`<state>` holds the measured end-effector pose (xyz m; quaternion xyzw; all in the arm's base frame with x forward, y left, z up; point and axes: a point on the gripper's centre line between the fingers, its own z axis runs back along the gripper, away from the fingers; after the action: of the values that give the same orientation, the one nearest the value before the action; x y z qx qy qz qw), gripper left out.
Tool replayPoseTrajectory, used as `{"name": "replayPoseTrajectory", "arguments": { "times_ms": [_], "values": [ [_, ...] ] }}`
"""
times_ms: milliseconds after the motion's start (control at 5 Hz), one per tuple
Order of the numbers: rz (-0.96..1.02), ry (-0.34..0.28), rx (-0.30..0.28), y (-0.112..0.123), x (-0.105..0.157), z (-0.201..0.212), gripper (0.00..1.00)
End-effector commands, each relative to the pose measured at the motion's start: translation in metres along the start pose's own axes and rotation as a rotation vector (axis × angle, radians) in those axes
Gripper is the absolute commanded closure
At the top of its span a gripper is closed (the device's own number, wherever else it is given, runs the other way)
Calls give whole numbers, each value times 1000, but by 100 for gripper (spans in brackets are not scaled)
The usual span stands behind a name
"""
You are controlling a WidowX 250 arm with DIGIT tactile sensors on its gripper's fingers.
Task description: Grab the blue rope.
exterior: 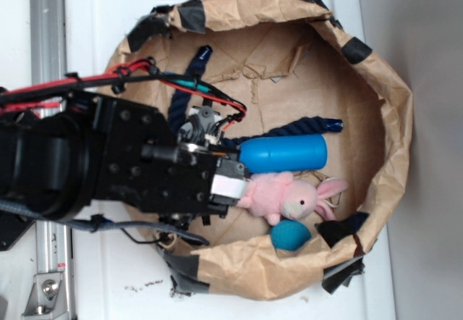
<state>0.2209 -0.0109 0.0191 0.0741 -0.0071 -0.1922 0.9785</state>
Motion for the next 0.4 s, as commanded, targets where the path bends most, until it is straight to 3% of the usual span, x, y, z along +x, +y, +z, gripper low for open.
{"name": "replayPoseTrajectory", "arguments": {
  "times_ms": [0,200],
  "values": [
    [5,-12,50,28,-23,0,0],
    [-25,-36,101,38,-45,10,0]
  ]
}}
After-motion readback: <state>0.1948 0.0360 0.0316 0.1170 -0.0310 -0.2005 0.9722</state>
